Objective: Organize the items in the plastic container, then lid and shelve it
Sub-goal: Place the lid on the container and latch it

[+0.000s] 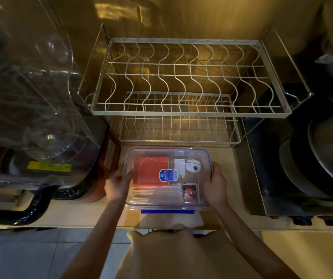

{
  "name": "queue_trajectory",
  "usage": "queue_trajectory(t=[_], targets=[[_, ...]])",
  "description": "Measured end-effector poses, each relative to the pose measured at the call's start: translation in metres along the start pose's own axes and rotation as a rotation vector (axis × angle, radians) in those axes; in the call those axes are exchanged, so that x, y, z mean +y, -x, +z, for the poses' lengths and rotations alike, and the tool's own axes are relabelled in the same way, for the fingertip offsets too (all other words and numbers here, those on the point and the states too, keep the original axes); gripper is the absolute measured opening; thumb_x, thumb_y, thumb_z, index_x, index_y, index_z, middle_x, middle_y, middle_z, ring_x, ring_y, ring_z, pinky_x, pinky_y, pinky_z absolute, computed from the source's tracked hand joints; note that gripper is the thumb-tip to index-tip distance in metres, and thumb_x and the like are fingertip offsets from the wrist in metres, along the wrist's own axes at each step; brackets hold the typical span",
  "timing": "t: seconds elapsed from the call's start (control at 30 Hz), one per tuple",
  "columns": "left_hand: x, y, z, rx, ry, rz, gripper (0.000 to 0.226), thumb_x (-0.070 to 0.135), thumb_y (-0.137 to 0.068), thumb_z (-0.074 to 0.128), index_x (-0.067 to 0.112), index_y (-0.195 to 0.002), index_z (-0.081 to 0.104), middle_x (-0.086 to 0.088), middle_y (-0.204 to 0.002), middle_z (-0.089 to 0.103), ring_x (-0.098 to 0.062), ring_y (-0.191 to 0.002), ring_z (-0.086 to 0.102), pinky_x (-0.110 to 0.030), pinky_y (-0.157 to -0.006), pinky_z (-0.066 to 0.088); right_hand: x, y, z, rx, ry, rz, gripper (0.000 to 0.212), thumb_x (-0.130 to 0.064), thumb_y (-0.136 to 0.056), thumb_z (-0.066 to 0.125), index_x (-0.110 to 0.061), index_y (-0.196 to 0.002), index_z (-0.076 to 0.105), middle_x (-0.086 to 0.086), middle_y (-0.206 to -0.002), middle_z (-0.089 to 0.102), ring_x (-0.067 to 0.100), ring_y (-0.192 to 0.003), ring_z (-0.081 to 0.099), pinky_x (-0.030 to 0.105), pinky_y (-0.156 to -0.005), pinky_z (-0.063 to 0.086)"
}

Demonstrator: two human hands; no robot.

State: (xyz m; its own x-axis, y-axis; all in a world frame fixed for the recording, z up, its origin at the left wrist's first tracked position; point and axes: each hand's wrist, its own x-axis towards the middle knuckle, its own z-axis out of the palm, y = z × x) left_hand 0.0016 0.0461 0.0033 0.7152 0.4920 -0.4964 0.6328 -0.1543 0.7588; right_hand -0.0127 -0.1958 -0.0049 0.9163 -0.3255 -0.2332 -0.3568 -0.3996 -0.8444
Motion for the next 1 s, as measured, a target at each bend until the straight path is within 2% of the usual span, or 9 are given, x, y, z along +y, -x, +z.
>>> queue_trajectory(t=[0.1,0.17,0.3,0.43,0.47,0.57,0.67,0.8,1.0], targets=[[0.0,0.002,0.003,-0.016,0.0,0.006,0.049,0.035,-0.076,0.071,0.01,-0.117,0.061,-0.015,-0.118,0.066,-0.031,-0.11,0.059,-0.043,-0.097,0.047,0.0,-0.002,-0.001,-0.047,-0.013,0.003,0.044,-0.025,-0.1,0.038,-0.024,-0.143,0.029,-0.009,-0.115,0.055,0.007,-0.09,0.061,0.008,-0.058,0.045],[0.0,0.005,0.006,-0.032,0.013,0.014,0.046,0.028,-0.08,0.068,0.009,-0.121,0.059,-0.015,-0.119,0.064,-0.031,-0.111,0.058,-0.035,-0.092,0.043,0.004,-0.001,0.0,-0.056,0.056,-0.025,0.052,-0.027,-0.1,0.036,-0.028,-0.148,0.018,-0.004,-0.129,0.05,0.009,-0.102,0.057,0.011,-0.067,0.044],[0.004,0.013,0.01,-0.05,0.017,0.051,0.048,0.025,-0.085,0.063,0.009,-0.129,0.051,-0.016,-0.123,0.062,-0.029,-0.113,0.057,-0.029,-0.087,0.041,0.003,-0.007,-0.004,0.001,0.238,-0.064,0.045,-0.02,-0.098,0.039,-0.018,-0.143,0.031,0.007,-0.14,0.043,0.018,-0.123,0.047,0.029,-0.093,0.046],[0.002,0.015,0.008,-0.041,-0.093,0.101,0.052,0.034,-0.086,0.06,0.011,-0.132,0.049,-0.019,-0.13,0.056,-0.032,-0.119,0.053,-0.035,-0.096,0.043,-0.025,-0.031,-0.003,-0.027,0.678,-0.243,0.043,-0.014,-0.093,0.045,-0.01,-0.136,0.041,0.011,-0.149,0.035,0.024,-0.141,0.026,0.037,-0.118,0.019],[0.001,0.014,0.007,-0.045,-0.128,0.116,0.053,0.035,-0.087,0.058,0.012,-0.133,0.047,-0.02,-0.132,0.053,-0.033,-0.12,0.052,-0.037,-0.097,0.043,-0.034,-0.038,0.0,-0.112,0.741,-0.329,0.044,-0.017,-0.093,0.045,-0.012,-0.137,0.04,0.009,-0.149,0.036,0.023,-0.142,0.026,0.037,-0.118,0.018],[-0.001,0.012,0.004,-0.041,-0.22,0.15,0.053,0.036,-0.088,0.056,0.014,-0.135,0.045,-0.023,-0.131,0.051,-0.036,-0.118,0.052,-0.041,-0.098,0.044,-0.062,-0.058,0.016,-0.456,0.77,-0.442,0.04,-0.03,-0.096,0.042,-0.013,-0.132,0.046,0.01,-0.136,0.052,0.024,-0.126,0.046,0.036,-0.104,0.035],[-0.001,0.012,0.003,-0.045,-0.245,0.168,0.052,0.035,-0.088,0.056,0.015,-0.135,0.045,-0.024,-0.13,0.051,-0.036,-0.115,0.054,-0.041,-0.097,0.046,-0.08,-0.076,0.032,-0.694,0.791,-0.31,0.054,-0.047,-0.095,0.041,-0.006,-0.128,0.051,0.016,-0.132,0.056,0.03,-0.121,0.052,0.037,-0.1,0.042],[0.0,0.013,0.003,-0.04,-0.236,0.162,0.052,0.034,-0.088,0.057,0.015,-0.135,0.045,-0.023,-0.131,0.05,-0.036,-0.115,0.054,-0.04,-0.096,0.046,-0.082,-0.088,0.04,-0.756,0.833,-0.241,0.068,-0.061,-0.089,0.039,-0.004,-0.121,0.055,0.018,-0.127,0.058,0.03,-0.116,0.054,0.036,-0.097,0.042],[0.001,0.014,0.003,-0.033,-0.213,0.149,0.051,0.034,-0.087,0.059,0.015,-0.133,0.048,-0.022,-0.13,0.052,-0.034,-0.116,0.054,-0.037,-0.095,0.045,-0.071,-0.092,0.042,-0.705,0.859,-0.272,0.063,-0.066,-0.086,0.038,-0.007,-0.096,0.059,0.013,-0.101,0.066,0.028,-0.097,0.061,0.034,-0.081,0.043]])
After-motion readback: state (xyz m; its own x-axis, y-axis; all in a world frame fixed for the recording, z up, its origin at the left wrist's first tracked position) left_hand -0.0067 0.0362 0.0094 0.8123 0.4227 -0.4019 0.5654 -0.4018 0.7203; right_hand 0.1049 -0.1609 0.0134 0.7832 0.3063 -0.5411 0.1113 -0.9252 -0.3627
